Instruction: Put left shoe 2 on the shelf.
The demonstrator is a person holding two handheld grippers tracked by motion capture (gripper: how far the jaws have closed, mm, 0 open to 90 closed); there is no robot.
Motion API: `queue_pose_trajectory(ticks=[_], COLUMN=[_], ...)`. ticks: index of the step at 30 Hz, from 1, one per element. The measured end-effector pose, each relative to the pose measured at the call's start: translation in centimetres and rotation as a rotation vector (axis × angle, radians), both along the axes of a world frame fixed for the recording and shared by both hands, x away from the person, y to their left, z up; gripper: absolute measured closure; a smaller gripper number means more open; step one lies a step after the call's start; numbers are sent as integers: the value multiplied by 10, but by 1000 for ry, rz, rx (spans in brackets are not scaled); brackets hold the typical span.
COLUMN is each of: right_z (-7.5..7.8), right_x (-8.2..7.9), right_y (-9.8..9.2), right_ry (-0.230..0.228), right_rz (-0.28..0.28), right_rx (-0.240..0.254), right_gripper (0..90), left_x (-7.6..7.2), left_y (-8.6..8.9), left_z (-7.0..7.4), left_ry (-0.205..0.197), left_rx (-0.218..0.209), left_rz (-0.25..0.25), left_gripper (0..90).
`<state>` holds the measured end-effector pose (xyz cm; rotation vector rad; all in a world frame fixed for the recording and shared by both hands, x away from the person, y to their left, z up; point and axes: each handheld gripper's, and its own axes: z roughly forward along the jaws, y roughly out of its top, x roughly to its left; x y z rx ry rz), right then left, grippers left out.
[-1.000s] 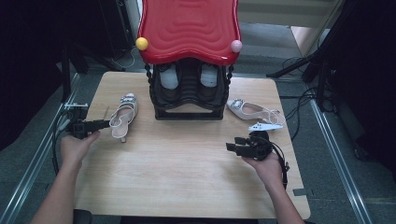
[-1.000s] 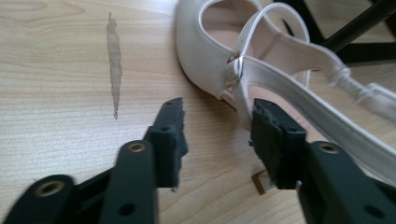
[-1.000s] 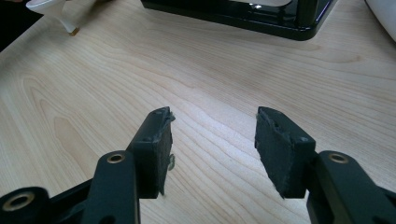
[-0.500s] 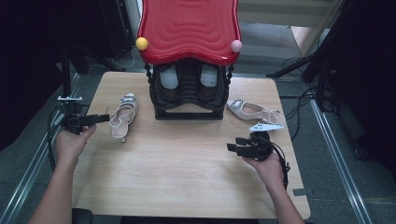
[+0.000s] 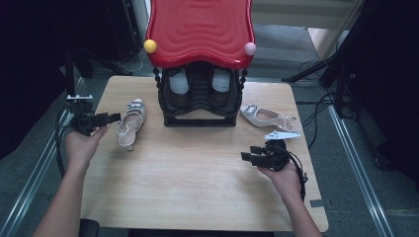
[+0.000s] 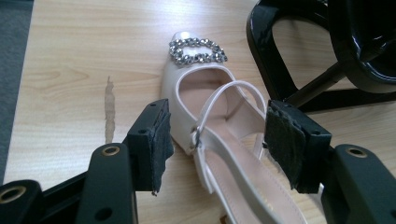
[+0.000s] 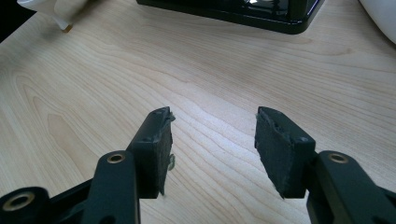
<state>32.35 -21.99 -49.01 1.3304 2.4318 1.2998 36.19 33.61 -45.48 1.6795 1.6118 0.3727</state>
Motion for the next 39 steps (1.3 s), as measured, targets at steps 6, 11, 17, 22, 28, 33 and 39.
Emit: queue_pose_trajectory(ticks=[6,11,17,22,28,33,39], right_z=[0,0,0,0,0,0,1], right_x=[-1,-2,-2,-2,-2,-2,-3], right_y=[-2,-4,-3,-3,-2,-4,-3], right_ry=[-2,0,-2,-1,-4,-4,-4], right_rz=[-9,-13,-14,-17,-15,-18,-20], right_rx=[1,0,1,-1,-7,-4,-3], right_gripper=[473,472,471,471,471,471,471], left_x=[7,12,16,19,27,28,28], left_y=[-11,-15,-14,-12,-22,-20,-18], left_z=[-13,-25,-39,-44,-46,-52,-55], left_ry=[10,20,70,78,89,114,114], left_rx=[72,74,75,58,52,60,34], left_rz=[17,41,58,71,66,66,70], left_gripper=[453,457,462,460,469,478,544])
